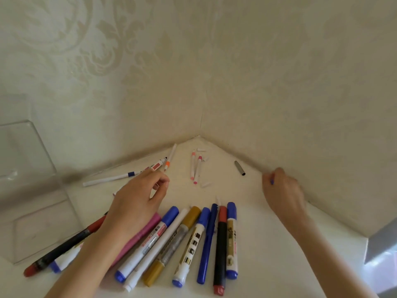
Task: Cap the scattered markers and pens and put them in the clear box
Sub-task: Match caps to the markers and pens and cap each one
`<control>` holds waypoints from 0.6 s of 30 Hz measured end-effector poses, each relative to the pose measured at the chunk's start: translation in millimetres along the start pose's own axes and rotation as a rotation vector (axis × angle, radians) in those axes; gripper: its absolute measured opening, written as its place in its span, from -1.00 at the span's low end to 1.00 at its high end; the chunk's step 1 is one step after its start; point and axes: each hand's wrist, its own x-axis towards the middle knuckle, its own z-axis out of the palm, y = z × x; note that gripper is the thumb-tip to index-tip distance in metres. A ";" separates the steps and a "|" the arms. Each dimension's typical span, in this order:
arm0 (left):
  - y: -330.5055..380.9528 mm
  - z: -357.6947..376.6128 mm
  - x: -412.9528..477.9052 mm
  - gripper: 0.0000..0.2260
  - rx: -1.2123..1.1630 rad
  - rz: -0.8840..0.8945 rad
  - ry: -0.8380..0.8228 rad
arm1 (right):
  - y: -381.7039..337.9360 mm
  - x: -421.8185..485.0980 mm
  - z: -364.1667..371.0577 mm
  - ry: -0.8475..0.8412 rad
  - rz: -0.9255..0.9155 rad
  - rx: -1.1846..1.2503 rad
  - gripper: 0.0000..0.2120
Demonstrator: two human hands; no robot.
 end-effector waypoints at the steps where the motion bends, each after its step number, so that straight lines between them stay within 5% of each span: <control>1: -1.2 0.0 0.4 -0.86 0.007 -0.005 -0.004 | 5.9 9.9 1.2 0.026 0.025 -0.038 -0.75; 8: -8.8 -1.9 1.0 -0.89 0.032 -0.090 0.006 | 7.9 30.7 23.4 -0.064 0.034 -0.196 -0.73; 12: -21.9 -10.1 5.5 -0.89 0.029 -0.235 0.129 | -2.7 18.5 24.1 -0.185 -0.128 -0.240 -0.83; 18: -40.4 -10.9 17.2 -0.87 0.047 -0.371 0.172 | -28.6 5.8 20.9 -0.187 -0.243 0.255 -0.87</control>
